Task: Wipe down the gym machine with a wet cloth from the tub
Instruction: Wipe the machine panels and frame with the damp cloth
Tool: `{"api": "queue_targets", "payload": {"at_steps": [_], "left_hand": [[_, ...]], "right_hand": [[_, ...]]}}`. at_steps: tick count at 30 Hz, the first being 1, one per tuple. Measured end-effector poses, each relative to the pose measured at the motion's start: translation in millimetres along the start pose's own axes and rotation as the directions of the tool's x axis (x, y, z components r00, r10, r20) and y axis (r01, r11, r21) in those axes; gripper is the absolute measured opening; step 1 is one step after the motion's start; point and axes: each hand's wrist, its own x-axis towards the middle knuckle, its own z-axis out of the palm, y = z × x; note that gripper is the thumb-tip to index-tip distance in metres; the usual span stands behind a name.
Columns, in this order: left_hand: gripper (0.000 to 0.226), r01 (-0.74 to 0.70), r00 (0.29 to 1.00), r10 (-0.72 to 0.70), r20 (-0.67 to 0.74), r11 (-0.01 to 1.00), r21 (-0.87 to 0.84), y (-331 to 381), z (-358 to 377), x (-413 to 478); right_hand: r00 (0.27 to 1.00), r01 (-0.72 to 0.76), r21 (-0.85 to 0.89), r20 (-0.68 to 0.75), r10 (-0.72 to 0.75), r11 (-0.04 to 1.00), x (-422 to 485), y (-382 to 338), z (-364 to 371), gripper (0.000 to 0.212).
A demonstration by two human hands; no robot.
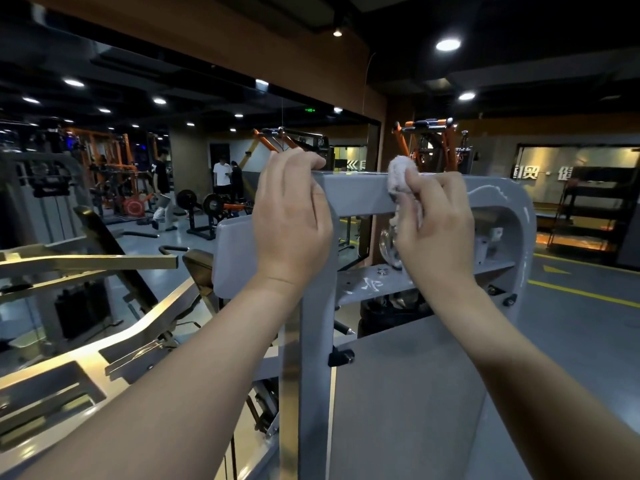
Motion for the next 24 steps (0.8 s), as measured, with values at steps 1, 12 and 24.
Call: {"api": "queue_targets", "payload": {"at_steps": [1,12,24], "left_hand": [[0.027,0.012,1.000,-0.012,0.003,1.000,-0.004,0.2,-0.2,-0.2],[0.030,0.010,1.000,-0.010,0.006,0.999,-0.049,-1.3,-2.5,-0.2],[0.031,0.003,0.998,-0.001,0.058,1.000,-0.025,-2.1,-7.6,-0.9]], "right_hand": [[0.998,-0.048,-0.012,-0.033,0.048,0.999,-0.8,1.3,0.0,0.019],[0.992,0.112,-0.022,-0.050,-0.113,0.993,-10.0,-5.8,15.4,0.024],[0.998,0.060,-0.055,0.009,-0.059,0.997,-14.1,0.5,8.1,0.041]]}}
